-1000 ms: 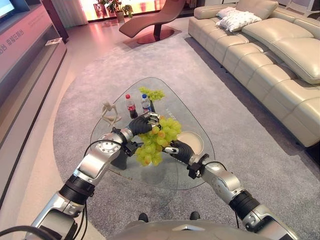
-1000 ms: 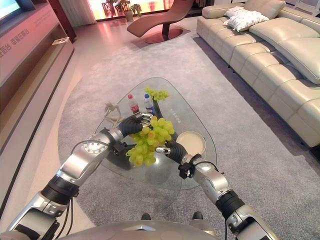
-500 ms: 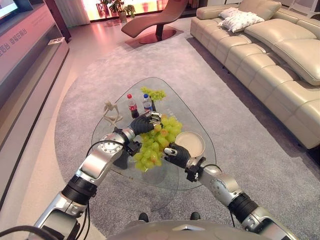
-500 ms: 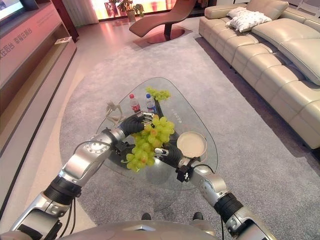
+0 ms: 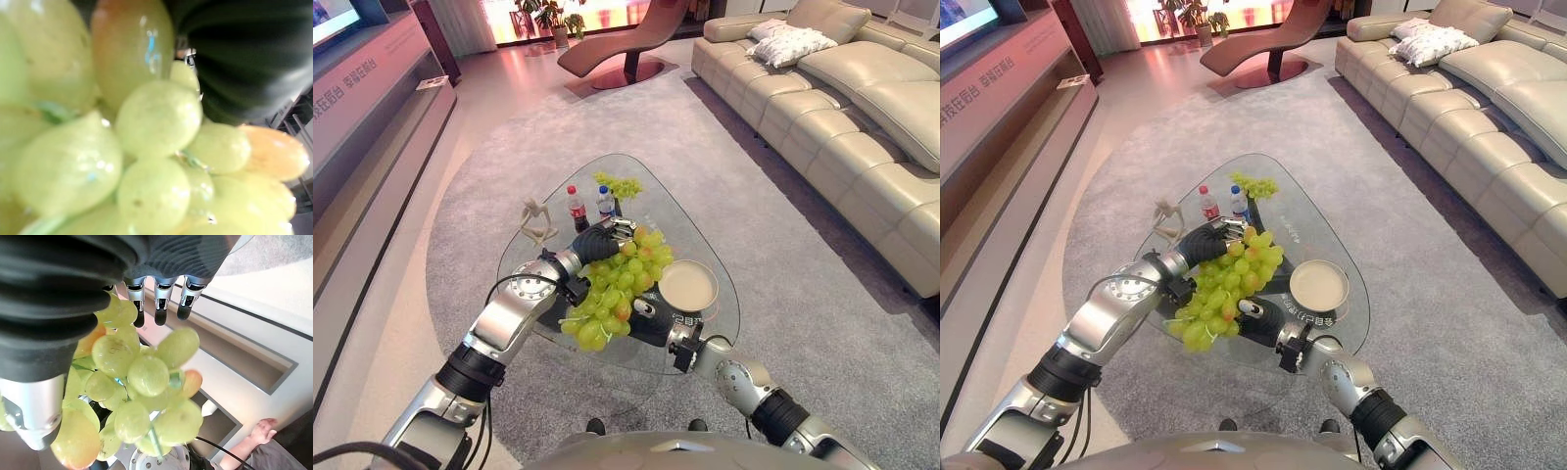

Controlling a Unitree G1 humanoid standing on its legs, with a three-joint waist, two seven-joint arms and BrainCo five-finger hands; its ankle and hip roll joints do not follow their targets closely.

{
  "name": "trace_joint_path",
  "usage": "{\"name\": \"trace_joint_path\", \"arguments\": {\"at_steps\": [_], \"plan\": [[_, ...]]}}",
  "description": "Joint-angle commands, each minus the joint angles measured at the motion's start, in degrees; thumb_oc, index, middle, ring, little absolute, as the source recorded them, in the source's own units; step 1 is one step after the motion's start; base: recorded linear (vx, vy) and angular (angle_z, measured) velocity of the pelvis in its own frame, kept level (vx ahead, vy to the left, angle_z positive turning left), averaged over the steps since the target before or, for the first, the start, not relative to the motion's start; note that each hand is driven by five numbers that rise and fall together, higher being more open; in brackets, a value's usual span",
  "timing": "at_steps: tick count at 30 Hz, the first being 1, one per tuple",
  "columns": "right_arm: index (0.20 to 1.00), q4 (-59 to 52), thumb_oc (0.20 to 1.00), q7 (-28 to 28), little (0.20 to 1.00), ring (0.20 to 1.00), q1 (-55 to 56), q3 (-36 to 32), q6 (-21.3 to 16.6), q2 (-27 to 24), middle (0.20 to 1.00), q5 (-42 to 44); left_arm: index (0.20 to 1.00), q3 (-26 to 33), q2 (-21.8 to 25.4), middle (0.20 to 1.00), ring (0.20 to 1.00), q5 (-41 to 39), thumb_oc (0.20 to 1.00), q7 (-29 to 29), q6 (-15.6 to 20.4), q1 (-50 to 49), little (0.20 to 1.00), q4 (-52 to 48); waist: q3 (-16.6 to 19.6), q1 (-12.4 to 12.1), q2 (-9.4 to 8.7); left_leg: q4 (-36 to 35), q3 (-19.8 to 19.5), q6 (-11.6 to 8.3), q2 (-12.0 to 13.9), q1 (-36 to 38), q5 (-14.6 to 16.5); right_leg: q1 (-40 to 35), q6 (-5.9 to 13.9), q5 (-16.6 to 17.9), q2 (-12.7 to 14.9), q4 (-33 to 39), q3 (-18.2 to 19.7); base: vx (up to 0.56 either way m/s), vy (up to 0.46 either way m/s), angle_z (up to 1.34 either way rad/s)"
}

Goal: Pick up fruits into the plate

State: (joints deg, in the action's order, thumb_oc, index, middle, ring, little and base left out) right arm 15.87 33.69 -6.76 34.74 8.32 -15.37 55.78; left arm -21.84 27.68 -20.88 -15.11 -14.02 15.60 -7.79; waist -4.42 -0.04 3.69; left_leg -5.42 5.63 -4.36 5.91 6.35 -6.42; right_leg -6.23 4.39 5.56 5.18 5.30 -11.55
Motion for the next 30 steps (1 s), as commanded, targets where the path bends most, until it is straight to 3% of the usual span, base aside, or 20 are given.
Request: {"name": "trace_joint_path", "arguments": {"at_steps": [1, 10, 11, 12, 30], "plan": [[1.000, -3.0, 1.000, 3.6, 1.000, 1.000, -4.0, 1.4, -3.1, 8.6, 1.000, 4.2, 0.200, -0.6, 0.3, 0.200, 0.200, -2.6, 0.200, 0.3, 1.4, 4.8, 0.200, 0.1, -0.6, -0.9, -2.66, 0.4, 1.8, 2.06, -4.0, 3.4, 5.1, -3.2, 1.54, -2.3, 0.6, -0.3, -1.0, 0.00, 0.000, 0.00], [1.000, -3.5, 1.000, 2.6, 1.000, 1.000, -3.9, 1.4, -3.1, 8.5, 1.000, 4.5, 0.200, -1.2, -0.1, 0.200, 0.200, -2.5, 0.200, -0.2, 0.8, 4.4, 0.200, 0.0, -0.7, -0.8, -2.68, 0.4, 1.8, 2.21, -4.1, 3.4, 5.1, -3.2, 1.59, -2.1, 0.6, -0.3, -0.8, 0.00, 0.000, 0.00], [0.507, -3.8, 0.507, 2.0, 0.507, 0.507, -4.1, 1.4, -3.1, 8.4, 0.507, 4.8, 0.200, -1.2, -0.1, 0.200, 0.200, -2.5, 0.200, -0.2, 0.9, 4.4, 0.200, 0.1, -0.7, -0.8, -2.70, 0.4, 1.7, 2.19, -4.1, 3.4, 5.1, -3.1, 1.60, -2.1, 0.6, -0.3, -0.8, 0.00, 0.000, 0.00], [0.200, -4.0, 0.200, 1.6, 0.200, 0.200, -4.3, 1.3, -3.0, 8.4, 0.200, 5.2, 0.200, -1.3, -0.1, 0.200, 0.200, -2.5, 0.200, -0.2, 0.7, 4.5, 0.200, 0.1, -0.8, -0.8, -2.73, 0.4, 1.8, 2.17, -4.1, 3.4, 5.1, -3.1, 1.60, -2.1, 0.6, -0.3, -0.8, 0.00, 0.000, 0.00], [0.200, -10.9, 0.200, -5.1, 0.200, 0.200, -5.3, 1.7, 0.2, 7.6, 0.200, 7.6, 0.200, -1.5, 0.1, 0.200, 0.200, -2.2, 0.200, 0.7, 0.1, 4.1, 0.200, -1.1, -0.9, -0.6, -2.83, 0.4, 2.0, 2.19, -3.9, 3.2, 4.9, -2.8, 1.70, -1.8, 0.7, -0.3, -0.5, 0.00, 0.000, 0.00]]}}
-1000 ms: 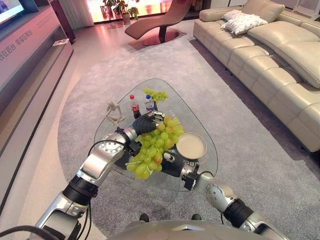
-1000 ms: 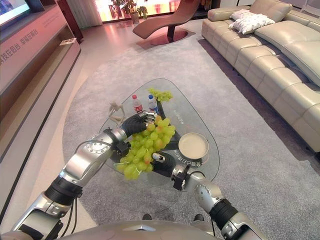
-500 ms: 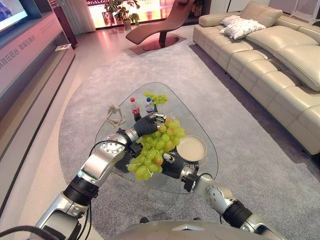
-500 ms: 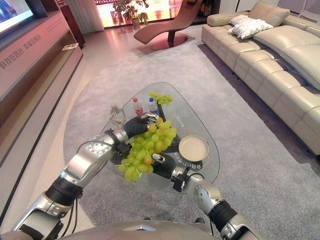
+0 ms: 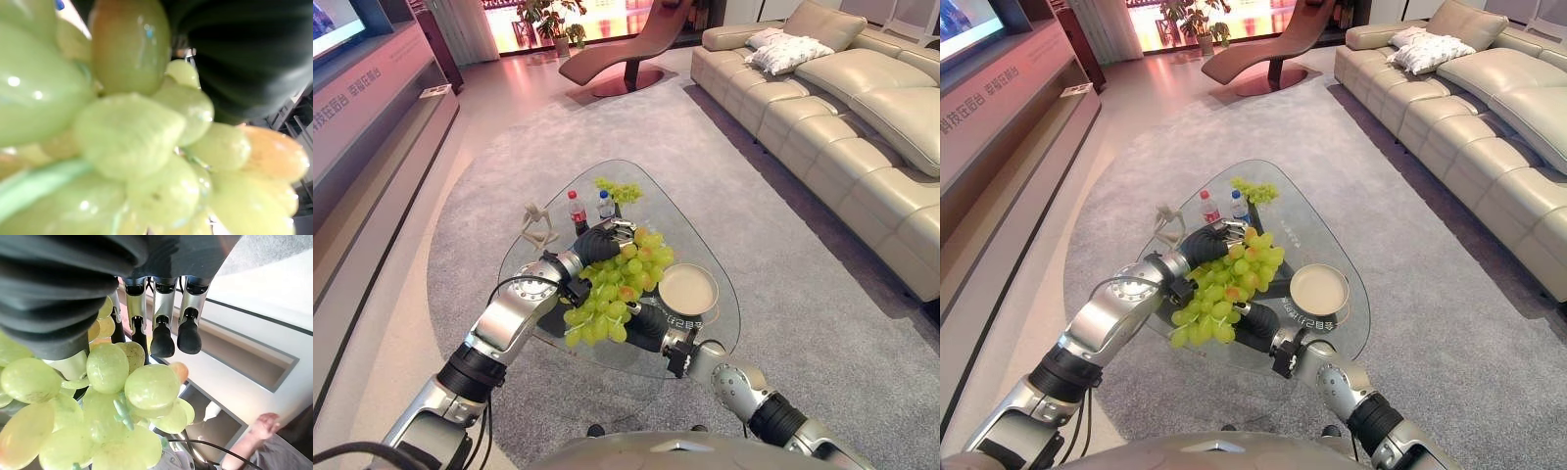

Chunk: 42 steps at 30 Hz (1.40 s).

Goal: Pick up fruits into the plate

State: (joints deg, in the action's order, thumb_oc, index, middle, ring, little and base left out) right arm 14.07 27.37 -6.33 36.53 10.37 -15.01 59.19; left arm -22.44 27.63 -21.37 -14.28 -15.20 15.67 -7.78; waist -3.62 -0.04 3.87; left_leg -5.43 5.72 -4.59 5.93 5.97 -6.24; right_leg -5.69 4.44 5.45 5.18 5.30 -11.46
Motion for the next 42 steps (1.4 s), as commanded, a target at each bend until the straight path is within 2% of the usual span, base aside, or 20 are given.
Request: {"name": "trace_joint_path", "arguments": {"at_steps": [1, 10, 11, 12, 13, 42], "plan": [[0.200, -9.5, 0.200, 1.3, 0.200, 0.200, -5.4, -0.2, -1.7, 6.9, 0.200, 4.1, 0.200, -0.7, 0.3, 0.200, 0.200, -1.7, 0.200, -0.3, 1.4, 3.9, 0.200, -1.2, -1.7, -0.6, -3.04, 0.4, 2.0, 2.45, -3.9, 3.6, 4.8, -3.3, 1.67, -1.6, 0.6, -0.3, -0.6, 0.00, 0.000, 0.00], [0.200, -9.3, 0.200, 2.0, 0.200, 0.200, -4.8, 0.1, -2.5, 6.7, 0.200, 3.7, 0.200, -0.8, 0.3, 0.200, 0.200, -1.6, 0.200, 0.2, 1.2, 4.0, 0.200, -1.3, -1.9, -0.4, -3.04, 0.4, 2.1, 2.52, -3.9, 3.6, 4.9, -3.2, 1.67, -1.6, 0.6, -0.3, -0.4, 0.00, 0.000, 0.00], [0.291, -9.2, 0.291, 2.3, 0.291, 0.291, -4.8, 0.1, -2.7, 6.7, 0.291, 3.9, 0.200, -0.8, 0.3, 0.200, 0.200, -1.7, 0.200, 0.3, 1.1, 4.1, 0.200, -1.3, -1.9, -0.4, -3.04, 0.4, 2.1, 2.53, -3.9, 3.6, 4.9, -3.2, 1.66, -1.6, 0.6, -0.3, -0.4, 0.00, 0.000, 0.00], [0.912, -8.9, 0.912, 3.0, 0.912, 0.912, -4.6, -0.1, -2.9, 6.8, 0.912, 4.4, 0.200, -0.6, 0.3, 0.200, 0.200, -1.7, 0.200, 0.1, 1.2, 4.0, 0.200, -1.3, -1.9, -0.4, -3.01, 0.4, 2.1, 2.54, -3.9, 3.6, 4.9, -3.2, 1.66, -1.6, 0.6, -0.3, -0.5, 0.00, 0.000, 0.00], [1.000, -8.7, 1.000, 3.3, 1.000, 1.000, -4.4, -0.2, -3.1, 6.8, 1.000, 4.4, 0.200, -0.5, 0.3, 0.200, 0.200, -1.8, 0.200, 0.0, 1.3, 4.0, 0.200, -1.2, -2.0, -0.5, -3.01, 0.4, 2.1, 2.53, -3.9, 3.6, 4.9, -3.2, 1.67, -1.6, 0.6, -0.3, -0.5, 0.00, 0.000, 0.00], [1.000, -7.7, 1.000, 3.2, 1.000, 1.000, -6.6, -3.4, -2.7, 7.4, 1.000, 5.1, 0.200, -0.9, -1.5, 0.200, 0.200, -3.0, 0.200, -2.6, 0.4, 2.3, 0.200, -0.9, -1.7, -0.9, -3.26, 0.4, 1.9, 2.60, -3.8, 3.8, 5.0, -3.3, 1.61, -1.5, 0.7, -0.3, -0.6, 0.00, 0.000, 0.00]]}}
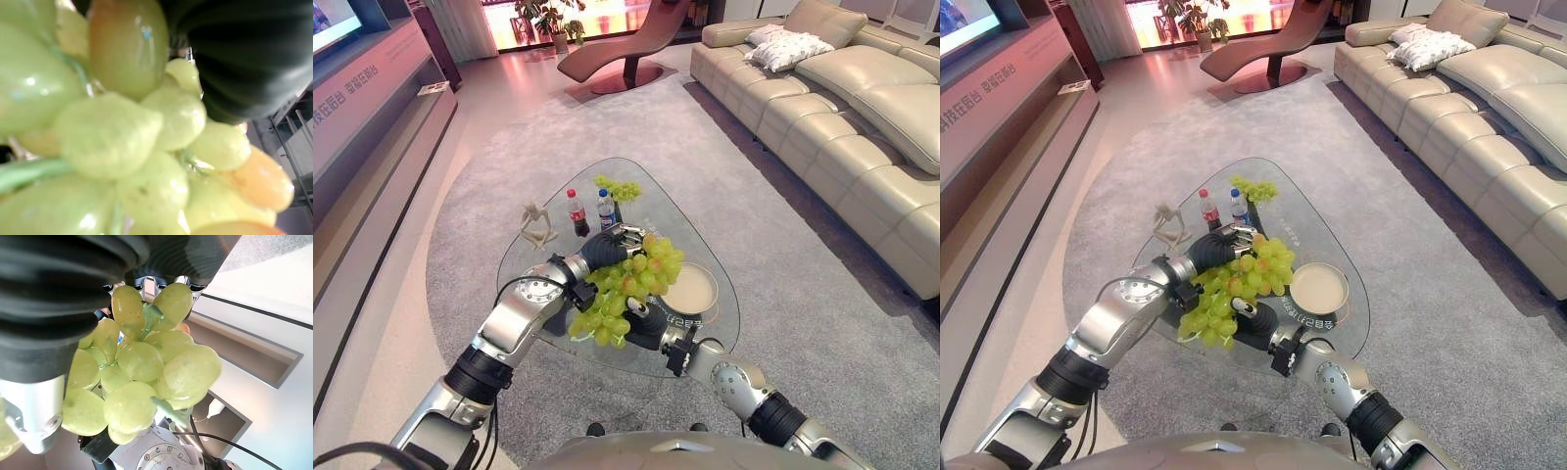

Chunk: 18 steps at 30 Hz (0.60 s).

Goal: Pick up fruits into the plate

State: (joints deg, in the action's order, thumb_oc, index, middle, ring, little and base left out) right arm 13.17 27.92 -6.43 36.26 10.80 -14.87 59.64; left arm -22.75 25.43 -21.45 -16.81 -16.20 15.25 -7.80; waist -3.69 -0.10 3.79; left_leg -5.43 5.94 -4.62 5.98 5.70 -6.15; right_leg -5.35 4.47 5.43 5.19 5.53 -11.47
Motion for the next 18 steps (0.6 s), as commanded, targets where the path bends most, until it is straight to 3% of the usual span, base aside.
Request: {"name": "trace_joint_path", "arguments": {"at_steps": [1, 2, 3, 4, 18], "plan": [[1.000, -6.5, 1.000, 2.7, 1.000, 1.000, -6.7, -3.2, -3.1, 7.2, 1.000, 4.8, 0.200, -0.8, 0.7, 0.200, 0.200, -2.9, 0.200, -0.3, 1.5, 2.9, 0.200, -0.6, -1.6, -0.9, -3.21, 0.4, 1.7, 2.63, -3.9, 4.1, 5.0, -3.7, 1.60, -1.5, 0.7, -0.5, -0.6, 0.00, 0.000, 0.00], [1.000, -6.5, 1.000, 2.8, 1.000, 1.000, -6.7, -3.2, -3.0, 7.2, 1.000, 4.7, 0.200, -0.9, 0.8, 0.200, 0.200, -2.9, 0.200, -0.3, 1.4, 2.9, 0.200, -0.8, -1.6, -0.9, -3.20, 0.4, 1.7, 2.63, -3.9, 4.1, 5.0, -3.7, 1.60, -1.5, 0.7, -0.5, -0.7, 0.00, 0.000, 0.00], [0.696, -6.4, 0.696, 2.7, 0.696, 0.696, -6.8, -3.2, -3.1, 7.1, 0.696, 4.7, 0.200, -1.0, 0.8, 0.200, 0.200, -2.8, 0.200, -0.4, 1.4, 2.9, 0.200, -0.8, -1.6, -0.9, -3.21, 0.4, 1.8, 2.61, -3.8, 4.1, 5.0, -3.8, 1.60, -1.5, 0.7, -0.5, -0.7, 0.00, 0.000, 0.00], [0.200, -6.3, 0.200, 3.1, 0.200, 0.200, -6.6, -3.3, -3.0, 7.1, 0.200, 4.5, 0.200, -1.0, 0.8, 0.200, 0.200, -2.7, 0.200, -0.5, 1.6, 2.8, 0.200, -0.7, -1.5, -0.9, -3.20, 0.4, 1.8, 2.60, -3.8, 4.1, 5.0, -3.7, 1.63, -1.5, 0.7, -0.5, -0.7, 0.00, 0.000, 0.00], [0.200, -6.2, 0.200, 3.6, 0.200, 0.200, -6.8, -3.9, -2.3, 6.3, 0.200, 5.1, 0.200, -1.4, 0.9, 0.200, 0.200, -2.9, 0.200, -0.4, 1.6, 3.0, 0.200, -0.4, -1.5, -0.7, -3.31, 0.4, 1.9, 2.62, -3.8, 4.2, 5.0, -3.7, 1.66, -1.4, 0.7, -0.5, -0.6, 0.00, 0.000, 0.00]]}}
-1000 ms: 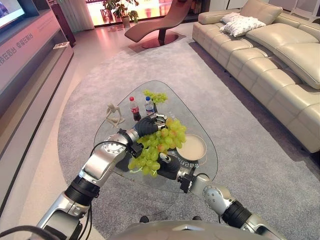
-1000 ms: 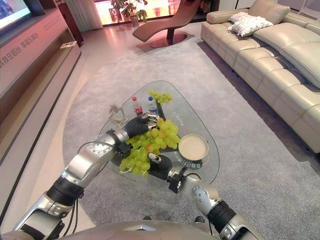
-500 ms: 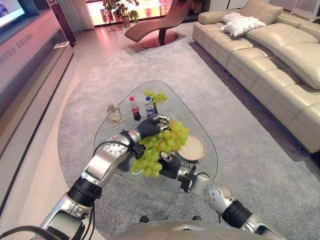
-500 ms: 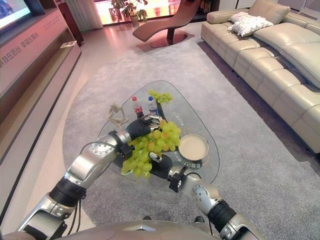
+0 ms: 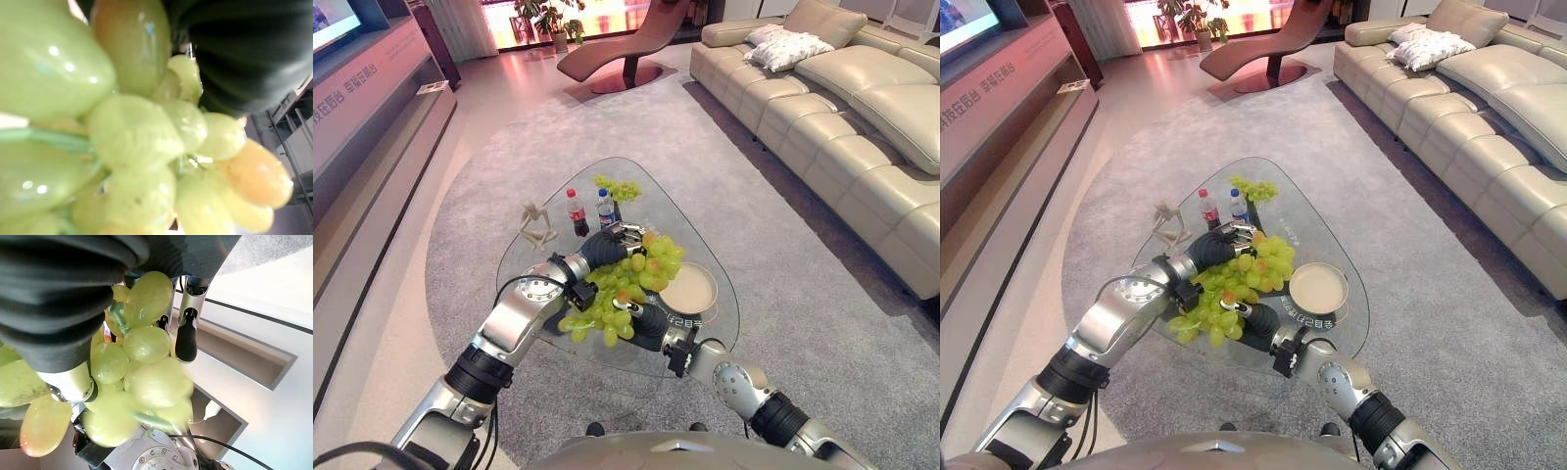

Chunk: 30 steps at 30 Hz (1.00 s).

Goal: Pick up fruits into the plate

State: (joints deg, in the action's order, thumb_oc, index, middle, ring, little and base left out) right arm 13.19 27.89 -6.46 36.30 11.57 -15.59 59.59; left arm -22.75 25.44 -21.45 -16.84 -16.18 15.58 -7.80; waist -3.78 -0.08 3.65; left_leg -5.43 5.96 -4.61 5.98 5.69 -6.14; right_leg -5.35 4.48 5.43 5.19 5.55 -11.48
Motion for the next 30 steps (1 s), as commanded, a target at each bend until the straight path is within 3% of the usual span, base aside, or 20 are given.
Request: {"name": "trace_joint_path", "arguments": {"at_steps": [1, 13, 14, 15, 16, 25, 30], "plan": [[0.200, -6.3, 0.200, 3.7, 0.200, 0.200, -6.6, -4.0, -3.0, 6.9, 0.200, 5.2, 0.200, -1.3, 0.9, 0.200, 0.200, -2.8, 0.200, -0.5, 1.6, 2.7, 0.200, -0.3, -1.5, -0.7, -3.18, 0.4, 1.9, 2.61, -3.8, 4.2, 5.0, -3.7, 1.69, -1.4, 0.7, -0.5, -0.6, 0.00, 0.000, 0.00], [0.200, -5.6, 0.200, 3.7, 0.200, 0.200, -5.9, -4.9, -3.5, 6.6, 0.200, 4.5, 0.200, -0.5, 1.0, 0.200, 0.200, -3.5, 0.200, 0.6, 1.7, 1.9, 0.200, 0.2, -1.3, -0.7, -3.17, 0.4, 2.0, 2.53, -3.7, 4.2, 5.0, -3.6, 1.77, -1.3, 0.8, -0.5, -0.6, 0.00, 0.000, 0.00], [0.200, -5.6, 0.200, 3.5, 0.200, 0.200, -5.8, -4.9, -3.5, 6.5, 0.200, 4.3, 0.338, -0.4, 1.0, 0.338, 0.338, -3.6, 0.338, 0.8, 1.7, 1.8, 0.338, 0.3, -1.3, -0.7, -3.17, 0.4, 2.0, 2.54, -3.7, 4.2, 5.0, -3.6, 1.76, -1.3, 0.8, -0.5, -0.6, 0.00, 0.000, 0.00], [0.200, -5.3, 0.200, 3.3, 0.200, 0.200, -5.8, -5.1, -3.7, 6.6, 0.200, 3.8, 0.758, -0.2, 0.8, 0.758, 0.758, -3.6, 0.758, 0.9, 1.7, 1.7, 0.758, 0.6, -1.3, -0.7, -3.20, 0.4, 2.0, 2.52, -3.7, 4.1, 5.0, -3.6, 1.77, -1.3, 0.8, -0.5, -0.6, 0.00, 0.000, 0.00], [0.200, -5.0, 0.200, 3.3, 0.200, 0.200, -5.5, -5.3, -4.0, 6.3, 0.200, 3.3, 1.000, 0.0, 0.8, 1.000, 1.000, -3.7, 1.000, 1.6, 2.1, 1.3, 1.000, 0.8, -1.2, -0.7, -3.23, 0.4, 2.0, 2.52, -3.7, 4.1, 5.0, -3.6, 1.78, -1.2, 0.8, -0.5, -0.6, 0.00, 0.000, 0.00], [0.200, -4.1, 0.200, 2.6, 0.200, 0.200, -0.1, -7.8, -6.9, 4.1, 0.200, -3.9, 1.000, 5.0, 1.1, 1.000, 1.000, -4.0, 1.000, 5.8, 5.2, -4.0, 1.000, 1.6, -1.7, -0.5, -3.22, 0.4, 2.2, 2.53, -3.6, 3.8, 4.8, -3.2, 1.70, -1.1, 0.8, -0.5, -0.6, -0.01, 0.005, 0.00], [0.200, -2.0, 0.200, 4.9, 0.200, 0.200, 3.5, -13.0, -6.4, 1.6, 0.200, -6.8, 1.000, 9.7, 1.7, 1.000, 1.000, -3.1, 1.000, 7.2, 7.5, -9.6, 1.000, 5.1, -2.3, -0.4, -3.35, 0.4, 2.2, 2.51, -3.6, 3.7, 4.8, -3.2, 1.53, -1.1, 0.8, -0.5, -0.8, -0.01, 0.006, -0.01]]}}
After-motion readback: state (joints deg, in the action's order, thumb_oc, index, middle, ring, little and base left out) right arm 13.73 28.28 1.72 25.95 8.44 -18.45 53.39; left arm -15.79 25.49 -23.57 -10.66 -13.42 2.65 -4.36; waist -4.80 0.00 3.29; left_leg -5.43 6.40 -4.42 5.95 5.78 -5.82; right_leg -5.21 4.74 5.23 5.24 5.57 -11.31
